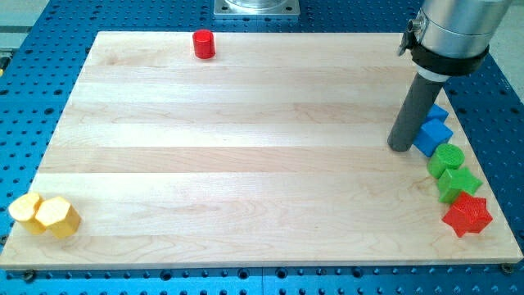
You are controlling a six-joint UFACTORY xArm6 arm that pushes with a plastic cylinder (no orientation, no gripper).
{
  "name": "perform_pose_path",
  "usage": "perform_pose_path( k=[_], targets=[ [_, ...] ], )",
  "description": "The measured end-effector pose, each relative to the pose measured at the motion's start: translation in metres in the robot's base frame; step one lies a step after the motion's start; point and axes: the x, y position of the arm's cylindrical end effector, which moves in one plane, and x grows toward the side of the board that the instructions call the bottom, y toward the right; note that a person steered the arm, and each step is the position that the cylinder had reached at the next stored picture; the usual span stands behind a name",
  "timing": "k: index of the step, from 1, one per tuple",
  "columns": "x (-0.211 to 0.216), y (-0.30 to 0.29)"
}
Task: Move the red circle above the triangle
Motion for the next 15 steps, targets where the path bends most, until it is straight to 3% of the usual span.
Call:
perform_pose_path(
  k=[3,4,6,7,9,11,12,13,14,15],
  targets=[
    [0.000,0.014],
    [0.008,-0.047],
    [-0.010,-0.258],
    [-0.027,-0.315],
    [-0.040,-0.373],
    [-0.203,-0.373],
    [-0.230,-0.340],
    [-0.190,-0.244],
    [-0.173,-0.203],
    [-0.196,-0.288]
  ],
)
